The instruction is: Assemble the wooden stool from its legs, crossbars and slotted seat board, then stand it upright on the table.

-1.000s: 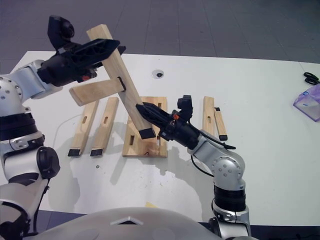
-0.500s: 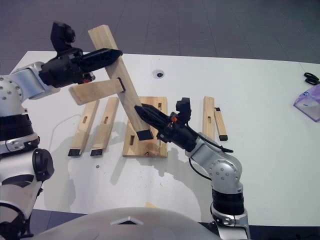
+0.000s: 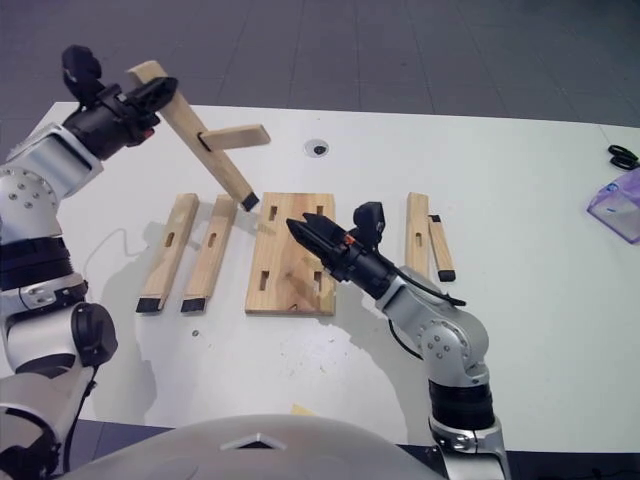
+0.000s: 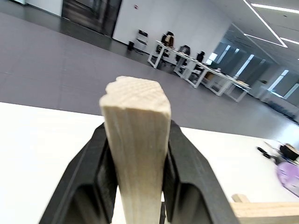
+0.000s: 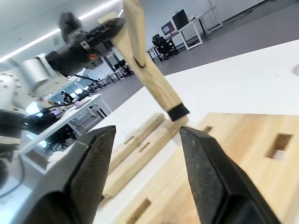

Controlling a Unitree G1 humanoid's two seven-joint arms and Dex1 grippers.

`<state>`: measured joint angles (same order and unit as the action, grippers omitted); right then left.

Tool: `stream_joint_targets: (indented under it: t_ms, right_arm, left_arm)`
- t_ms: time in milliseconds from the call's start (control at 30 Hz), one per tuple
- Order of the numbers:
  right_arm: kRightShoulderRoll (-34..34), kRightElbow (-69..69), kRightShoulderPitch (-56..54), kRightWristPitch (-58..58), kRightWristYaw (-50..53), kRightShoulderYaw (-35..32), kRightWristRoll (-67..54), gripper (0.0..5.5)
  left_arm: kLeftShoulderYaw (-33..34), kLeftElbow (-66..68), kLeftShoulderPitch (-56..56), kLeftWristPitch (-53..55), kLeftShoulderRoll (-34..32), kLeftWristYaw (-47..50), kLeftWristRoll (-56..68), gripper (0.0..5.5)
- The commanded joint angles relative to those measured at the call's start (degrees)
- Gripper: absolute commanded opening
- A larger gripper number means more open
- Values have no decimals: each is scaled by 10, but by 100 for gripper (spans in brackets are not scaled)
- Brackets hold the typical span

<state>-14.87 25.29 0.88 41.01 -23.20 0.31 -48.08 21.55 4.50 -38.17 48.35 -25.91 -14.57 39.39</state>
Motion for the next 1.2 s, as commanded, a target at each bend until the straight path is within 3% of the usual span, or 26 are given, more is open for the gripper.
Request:
stream_joint_targets:
  t_ms: [33, 100, 200, 400, 500, 600, 900, 1200]
  right_arm:
    - [-30, 12, 19, 4, 3, -33, 5, 331]
    - [-41, 16, 35, 5, 6, -52, 5, 361]
    - [-55, 9, 56, -18, 36, -59, 65, 396]
    - [-134, 25, 98, -64, -11, 77, 223, 493]
    - [-144, 0, 89, -94, -31, 154, 293, 538]
    - [-120, -40, 63, -128, -24, 211, 354, 540]
    - [-58, -142, -13, -195, -1, 275, 456, 540]
    - [-45, -158, -6, -210, 19, 259, 483, 540]
  left_arm:
    - [14, -45, 35, 2, 1, 14, -1, 104]
    - [28, -54, 37, 4, 7, 28, 9, 104]
    - [111, -70, 11, 34, 32, 80, 99, 104]
    - [200, -125, 107, 129, 28, 104, 296, 104]
    - [195, -155, 174, 171, 5, 81, 358, 104]
    - [168, -189, 212, 190, -10, 65, 389, 104]
    - [93, -226, 239, 157, -48, 56, 352, 104]
    - [70, -250, 273, 111, -53, 53, 303, 104]
